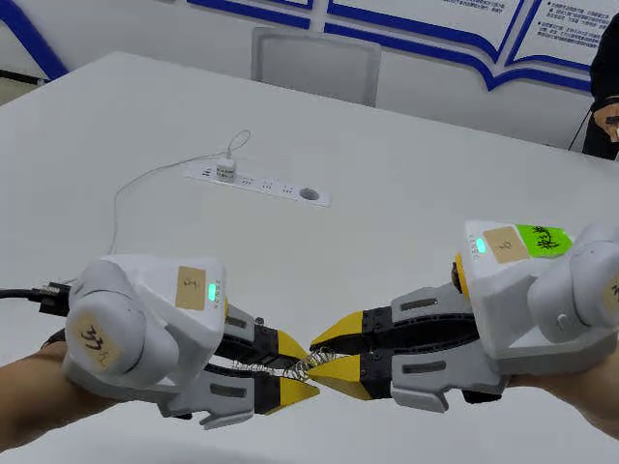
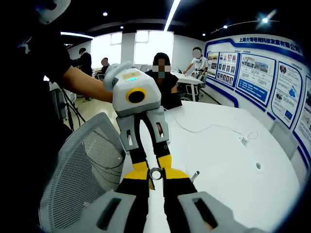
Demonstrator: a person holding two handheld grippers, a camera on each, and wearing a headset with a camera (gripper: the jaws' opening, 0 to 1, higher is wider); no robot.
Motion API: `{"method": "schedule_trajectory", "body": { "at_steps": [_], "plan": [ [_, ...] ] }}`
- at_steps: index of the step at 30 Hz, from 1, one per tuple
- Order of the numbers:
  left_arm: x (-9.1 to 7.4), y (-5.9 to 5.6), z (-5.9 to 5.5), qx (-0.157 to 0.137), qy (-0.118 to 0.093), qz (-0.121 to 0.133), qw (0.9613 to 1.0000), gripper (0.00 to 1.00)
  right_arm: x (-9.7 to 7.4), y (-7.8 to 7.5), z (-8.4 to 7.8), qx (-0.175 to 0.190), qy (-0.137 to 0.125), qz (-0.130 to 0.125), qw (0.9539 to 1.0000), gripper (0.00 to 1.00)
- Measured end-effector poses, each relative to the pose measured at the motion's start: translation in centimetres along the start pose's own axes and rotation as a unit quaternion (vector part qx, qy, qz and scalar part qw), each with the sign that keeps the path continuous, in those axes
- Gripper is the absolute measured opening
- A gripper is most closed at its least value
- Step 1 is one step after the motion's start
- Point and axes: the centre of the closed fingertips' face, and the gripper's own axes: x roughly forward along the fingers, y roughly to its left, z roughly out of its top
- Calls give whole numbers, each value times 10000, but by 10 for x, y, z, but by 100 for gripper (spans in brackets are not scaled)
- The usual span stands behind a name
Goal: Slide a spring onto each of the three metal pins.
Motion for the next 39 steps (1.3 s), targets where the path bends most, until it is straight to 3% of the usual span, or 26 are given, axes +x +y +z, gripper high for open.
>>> {"method": "schedule_trajectory", "body": {
  "at_steps": [15, 25, 33, 39],
  "plan": [
    [-1, -2, -4, -260, -70, 40, 9996, 11, 6, 2, 2, 33, 2, 22, 10000, 10],
    [-5, 1, -12, -344, 73, 169, 9992, 12, 9, -1, 12, 175, -182, 40, 9997, 10],
    [-11, 6, -17, -547, 64, 282, 9981, 19, 7, -8, 11, 125, -134, -53, 9998, 10],
    [-20, 18, -27, -673, 145, 558, 9961, 31, -1, -23, 11, 159, -110, -249, 9995, 10]
  ]
}}
